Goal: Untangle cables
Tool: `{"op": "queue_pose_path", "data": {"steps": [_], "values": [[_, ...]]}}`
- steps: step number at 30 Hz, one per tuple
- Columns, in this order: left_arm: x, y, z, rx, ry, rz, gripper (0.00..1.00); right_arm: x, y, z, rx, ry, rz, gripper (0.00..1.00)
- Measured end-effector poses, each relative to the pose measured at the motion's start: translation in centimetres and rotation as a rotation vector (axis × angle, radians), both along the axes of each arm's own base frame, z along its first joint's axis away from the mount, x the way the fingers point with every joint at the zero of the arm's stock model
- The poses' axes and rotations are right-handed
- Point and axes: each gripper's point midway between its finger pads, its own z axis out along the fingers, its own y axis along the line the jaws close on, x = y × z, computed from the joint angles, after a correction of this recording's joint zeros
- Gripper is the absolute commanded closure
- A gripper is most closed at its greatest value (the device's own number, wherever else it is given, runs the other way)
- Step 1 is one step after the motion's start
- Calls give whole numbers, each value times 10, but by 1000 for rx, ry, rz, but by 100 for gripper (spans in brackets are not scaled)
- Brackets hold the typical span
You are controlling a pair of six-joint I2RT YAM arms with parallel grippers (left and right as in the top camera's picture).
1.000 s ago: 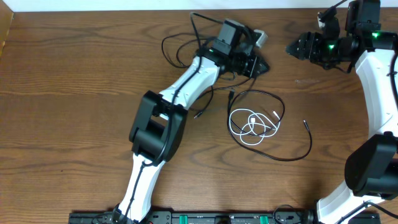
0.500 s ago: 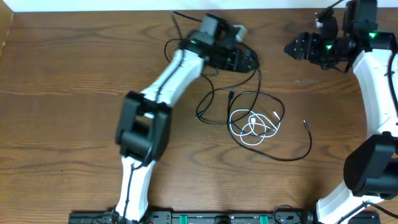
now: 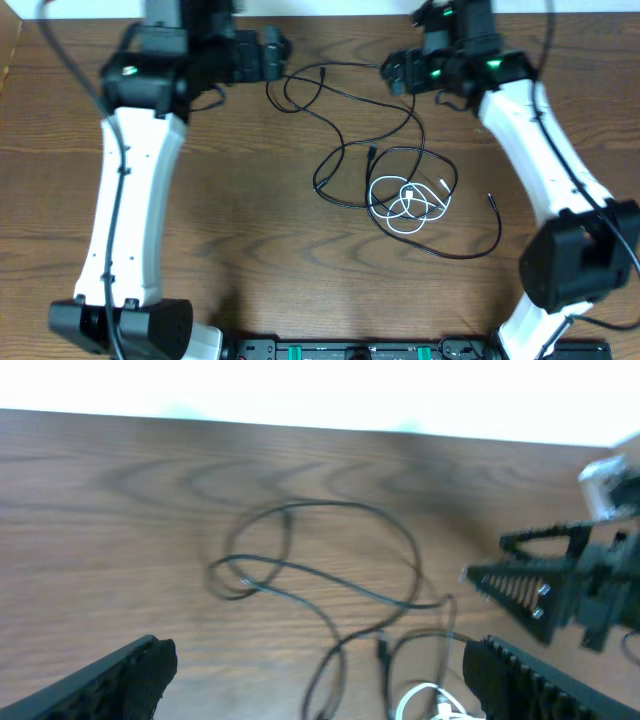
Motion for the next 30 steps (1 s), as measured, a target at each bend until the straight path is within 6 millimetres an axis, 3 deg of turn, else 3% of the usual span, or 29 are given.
{"op": "queue_pose_path", "data": {"steps": [2,4,8,10,13,16,19,23,25,30], "values": [[-3,23,-1,15,19,56,4,-8,21,-29,-45,43,80,8],[-4,33,-5,22,38,82,4,-13,34,-38,-73,43,140,8],[-5,41,-8,42,43,88,4,-19,59,-38,-106,-11,242,10],[-5,41,-8,45,42,85,4,-19,63,-40,-106,-19,257,12],[-5,41,-8,47,41,83,4,-18,70,-66,-118,16,286,15],[-5,41,-8,47,41,83,4,-24,82,-99,-138,75,308,22],[-5,41,-8,47,40,82,4,-38,100,-129,-164,140,313,36],[-5,41,-8,50,39,81,4,-54,118,-139,-152,205,245,56],[-5,41,-8,52,38,78,4,-63,125,-142,-142,257,146,57],[-12,41,-15,67,74,64,4,-84,113,-155,-180,388,-150,55]]}}
